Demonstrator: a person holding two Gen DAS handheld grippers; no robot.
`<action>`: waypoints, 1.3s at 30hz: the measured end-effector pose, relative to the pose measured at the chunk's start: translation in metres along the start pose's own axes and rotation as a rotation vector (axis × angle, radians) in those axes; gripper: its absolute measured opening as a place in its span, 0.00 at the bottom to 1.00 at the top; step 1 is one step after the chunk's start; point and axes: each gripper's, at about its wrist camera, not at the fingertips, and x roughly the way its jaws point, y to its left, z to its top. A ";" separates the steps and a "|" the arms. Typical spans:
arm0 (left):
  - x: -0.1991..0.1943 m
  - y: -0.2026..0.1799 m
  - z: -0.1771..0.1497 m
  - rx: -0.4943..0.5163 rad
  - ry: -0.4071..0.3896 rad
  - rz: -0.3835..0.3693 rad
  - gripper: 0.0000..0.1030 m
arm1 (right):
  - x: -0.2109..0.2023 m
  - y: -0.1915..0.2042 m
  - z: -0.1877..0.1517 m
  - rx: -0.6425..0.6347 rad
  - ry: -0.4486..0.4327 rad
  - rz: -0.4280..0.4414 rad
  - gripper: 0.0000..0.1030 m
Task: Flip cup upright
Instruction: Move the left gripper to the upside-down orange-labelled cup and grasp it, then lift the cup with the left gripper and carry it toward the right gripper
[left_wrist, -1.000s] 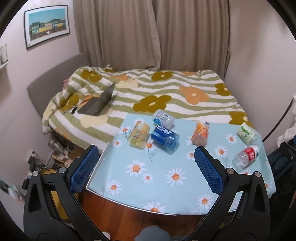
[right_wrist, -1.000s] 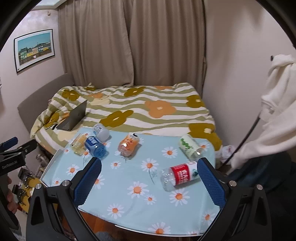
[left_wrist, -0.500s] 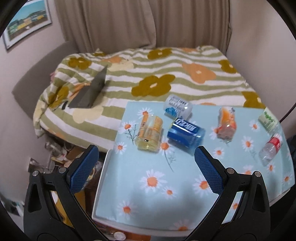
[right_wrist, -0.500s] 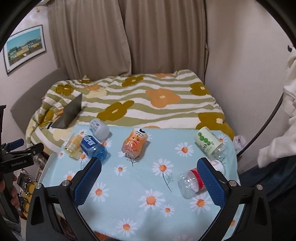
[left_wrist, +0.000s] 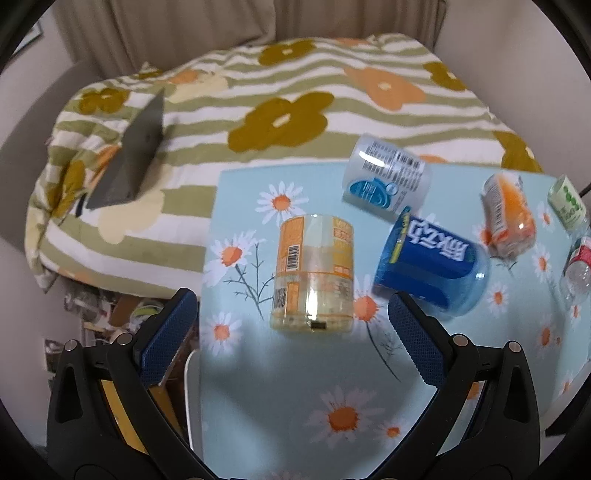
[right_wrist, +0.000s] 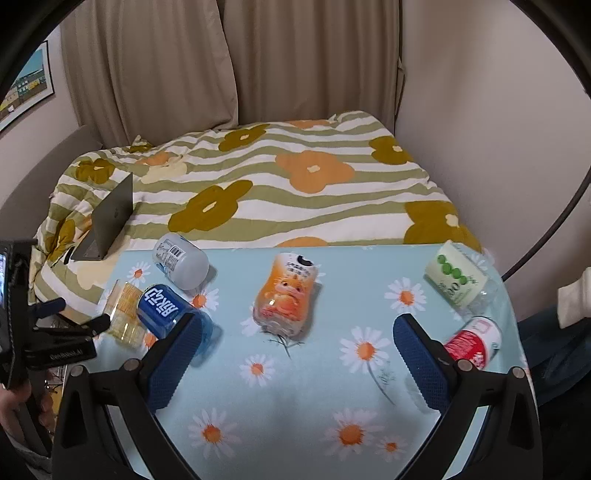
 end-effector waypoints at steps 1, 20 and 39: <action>0.006 0.000 0.001 0.007 0.010 -0.006 1.00 | 0.004 0.003 0.001 0.003 0.004 -0.001 1.00; 0.062 -0.007 0.008 0.070 0.123 -0.087 0.62 | 0.043 0.028 0.005 0.032 0.050 -0.016 1.00; 0.021 -0.014 -0.006 0.032 0.069 -0.040 0.62 | 0.028 0.016 0.001 0.018 0.032 0.019 1.00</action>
